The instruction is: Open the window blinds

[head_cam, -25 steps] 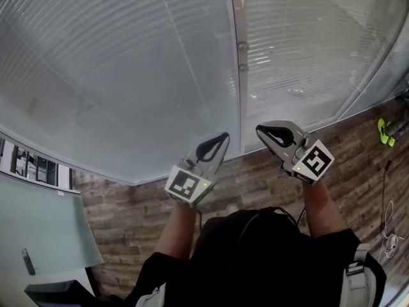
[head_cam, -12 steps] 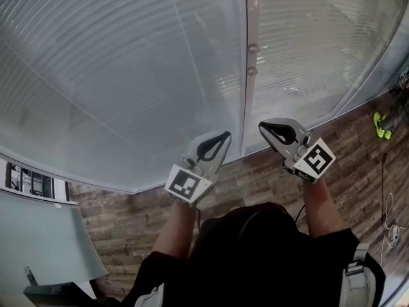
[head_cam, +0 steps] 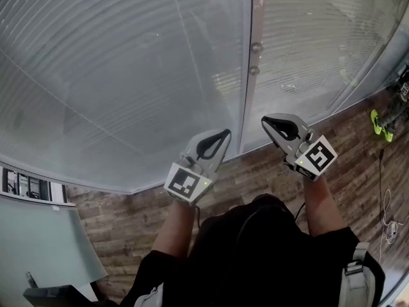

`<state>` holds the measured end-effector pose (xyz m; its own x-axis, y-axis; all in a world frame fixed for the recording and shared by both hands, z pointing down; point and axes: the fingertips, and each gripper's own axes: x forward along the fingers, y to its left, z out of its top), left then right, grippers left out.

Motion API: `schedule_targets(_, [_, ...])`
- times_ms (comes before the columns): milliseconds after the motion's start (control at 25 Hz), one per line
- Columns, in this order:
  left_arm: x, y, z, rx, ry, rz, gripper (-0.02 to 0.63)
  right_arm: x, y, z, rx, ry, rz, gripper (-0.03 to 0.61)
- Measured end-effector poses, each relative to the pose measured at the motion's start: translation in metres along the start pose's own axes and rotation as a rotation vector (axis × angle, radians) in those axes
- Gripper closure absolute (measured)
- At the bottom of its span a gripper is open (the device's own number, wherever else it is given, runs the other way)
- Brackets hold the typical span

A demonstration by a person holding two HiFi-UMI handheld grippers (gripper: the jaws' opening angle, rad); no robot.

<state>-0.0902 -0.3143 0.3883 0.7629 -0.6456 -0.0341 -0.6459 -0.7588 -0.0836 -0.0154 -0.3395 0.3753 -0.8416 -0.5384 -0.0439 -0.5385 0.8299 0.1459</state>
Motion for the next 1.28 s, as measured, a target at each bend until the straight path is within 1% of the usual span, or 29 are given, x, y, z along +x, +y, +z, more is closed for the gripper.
schedule_targets(80, [0.002,-0.001,0.002,0.0,-0.004,-0.003,0.609,0.001,-0.005,0.004,-0.004,-0.021,-0.011,0.572])
schedule_targets(160, [0.003,0.0,0.003,0.003,-0.005,0.001,0.609,0.002,-0.01,0.005,-0.011,-0.019,-0.018,0.572])
schedule_targets(440, [0.005,0.001,0.001,0.0,0.002,0.015,0.609,0.002,-0.022,0.002,-0.037,0.039,-0.03,0.571])
schedule_targets(600, [0.005,0.004,-0.003,0.018,-0.041,0.024,0.609,0.006,-0.03,0.003,-0.081,0.06,-0.046,0.571])
schedule_targets(720, [0.005,0.0,0.003,0.005,-0.014,0.015,0.609,0.01,-0.036,0.005,-0.106,0.08,-0.059,0.569])
schedule_targets(800, [0.003,0.0,0.004,0.015,-0.022,0.018,0.609,0.015,-0.039,0.006,-0.128,0.097,-0.058,0.525])
schedule_targets(960, [-0.001,-0.001,0.005,0.011,-0.02,0.023,0.609,0.024,-0.052,0.009,-0.221,0.125,-0.073,0.514])
schedule_targets(1080, [-0.003,-0.001,0.001,0.042,-0.044,0.021,0.609,0.031,-0.066,0.015,-0.295,0.155,-0.113,0.472])
schedule_targets(1200, [-0.005,-0.008,0.003,0.018,-0.028,0.014,0.609,0.04,-0.079,0.021,-0.369,0.19,-0.146,0.445])
schedule_targets(1280, [-0.005,-0.011,0.002,0.022,-0.037,0.012,0.609,0.046,-0.086,0.021,-0.419,0.223,-0.161,0.429])
